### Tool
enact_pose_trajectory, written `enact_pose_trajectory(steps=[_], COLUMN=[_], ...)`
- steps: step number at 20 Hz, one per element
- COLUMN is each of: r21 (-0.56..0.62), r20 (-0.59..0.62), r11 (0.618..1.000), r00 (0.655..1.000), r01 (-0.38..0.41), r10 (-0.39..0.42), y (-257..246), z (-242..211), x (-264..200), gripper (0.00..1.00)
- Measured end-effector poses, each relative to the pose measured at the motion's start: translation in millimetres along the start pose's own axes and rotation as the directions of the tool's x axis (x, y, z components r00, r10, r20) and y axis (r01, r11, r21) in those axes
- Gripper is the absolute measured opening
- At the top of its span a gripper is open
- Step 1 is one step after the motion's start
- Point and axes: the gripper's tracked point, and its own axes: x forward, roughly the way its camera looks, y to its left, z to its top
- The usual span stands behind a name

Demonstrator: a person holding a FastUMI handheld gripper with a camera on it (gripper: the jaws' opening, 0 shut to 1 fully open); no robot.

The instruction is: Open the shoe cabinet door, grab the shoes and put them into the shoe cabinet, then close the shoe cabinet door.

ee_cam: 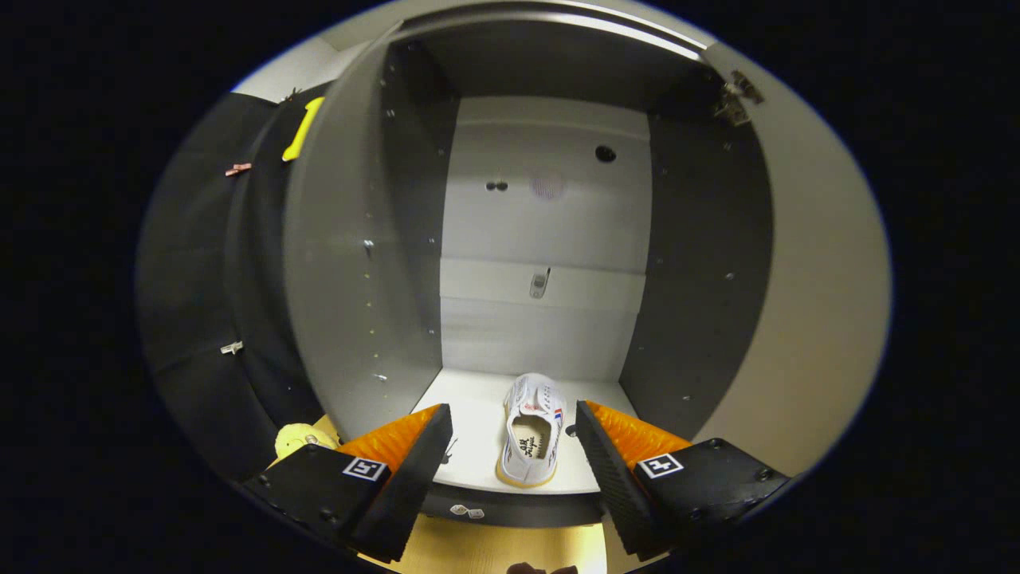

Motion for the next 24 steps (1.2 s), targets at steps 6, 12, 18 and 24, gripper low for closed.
enact_pose_trajectory(steps=[6, 12, 18, 24], r21=[-0.005, 0.005, -0.006, 0.084], r20=[0.109, 0.168, 0.176, 0.198], r11=[1.0, 1.0, 0.992, 0.951], r00=[0.994, 0.986, 0.977, 0.93], r01=[-0.02, 0.012, 0.125, 0.298], r10=[0.02, -0.013, -0.122, -0.309], y=[9.8, -7.7, -54.8, -133.1], z=[29.7, 29.7, 11.4, -0.6], x=[-111.4, -212.1, -289.2, -353.4], gripper=[0.98, 0.98, 0.97, 0.97])
